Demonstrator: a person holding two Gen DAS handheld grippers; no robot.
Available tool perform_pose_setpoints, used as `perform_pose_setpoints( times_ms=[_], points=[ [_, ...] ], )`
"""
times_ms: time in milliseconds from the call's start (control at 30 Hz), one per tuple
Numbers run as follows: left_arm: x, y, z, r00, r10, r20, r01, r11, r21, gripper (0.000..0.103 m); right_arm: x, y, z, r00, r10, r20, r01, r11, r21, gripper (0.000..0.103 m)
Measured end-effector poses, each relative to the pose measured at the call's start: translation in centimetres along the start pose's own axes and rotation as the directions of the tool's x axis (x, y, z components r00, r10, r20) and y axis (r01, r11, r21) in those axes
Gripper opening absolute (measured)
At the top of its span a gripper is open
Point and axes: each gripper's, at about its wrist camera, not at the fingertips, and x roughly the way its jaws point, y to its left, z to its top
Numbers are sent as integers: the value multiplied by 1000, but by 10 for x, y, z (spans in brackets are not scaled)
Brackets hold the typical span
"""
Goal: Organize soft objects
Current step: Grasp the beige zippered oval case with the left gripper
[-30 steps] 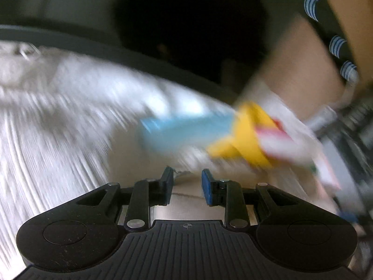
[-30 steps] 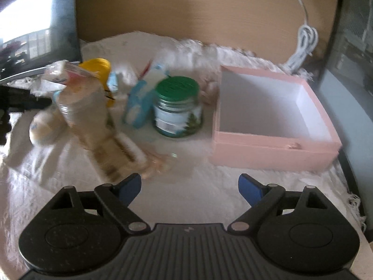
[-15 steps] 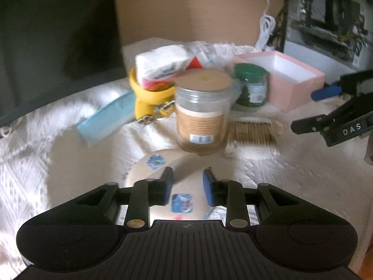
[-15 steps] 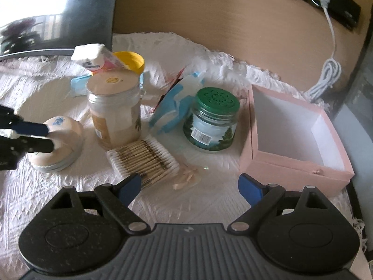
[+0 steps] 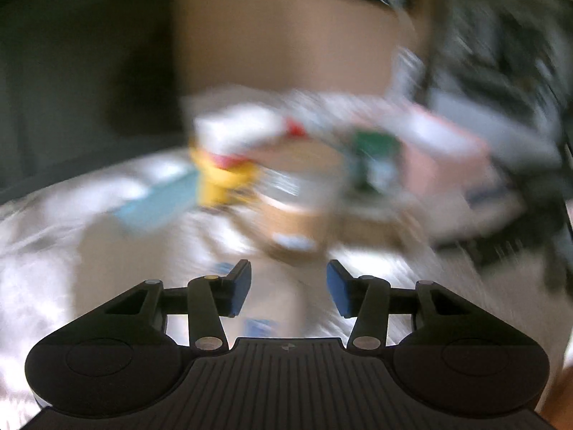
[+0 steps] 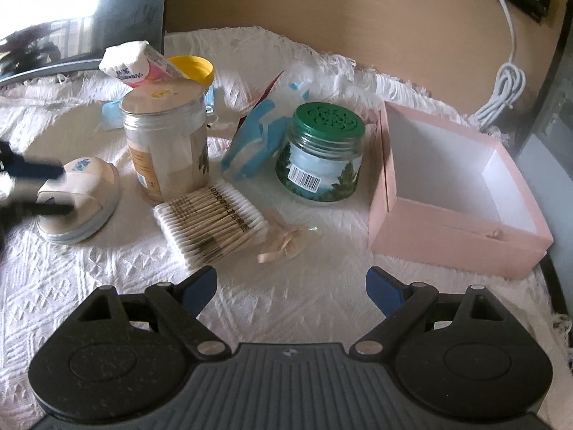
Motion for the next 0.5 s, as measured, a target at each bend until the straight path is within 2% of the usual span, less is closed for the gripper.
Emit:
perform_pose_setpoints(
  times_ms=[67,100,200,267,400,433,500],
  points=[
    [-4,33,3,1000,24,15,-21,986,-164,50,0,1,-2,1000,-1,-3,1,1000,-6,91],
    [0,54,1,1000,12,-1,-12,964,-266,50,-1,2,-4,1000,0,-4,0,1000,-7,91],
    [15,94,-11,996,-78,-40,54,904,-423,50,-6,6,-2,999,38,8,-38,999,5,91],
    [22,106,-19,991,-125,-50,87,878,-470,50,-13,13,9,993,103,51,-103,995,3,91],
    [25,115,-32,974,-225,-9,183,814,-551,50,-12,42,38,979,174,110,-171,985,-30,91],
    [25,115,-36,971,-238,-13,190,805,-561,50,-8,49,41,977,183,113,-179,983,-40,91],
    [28,115,-40,973,-229,-42,166,809,-563,50,6,69,43,978,178,111,-171,982,-75,90]
  ],
)
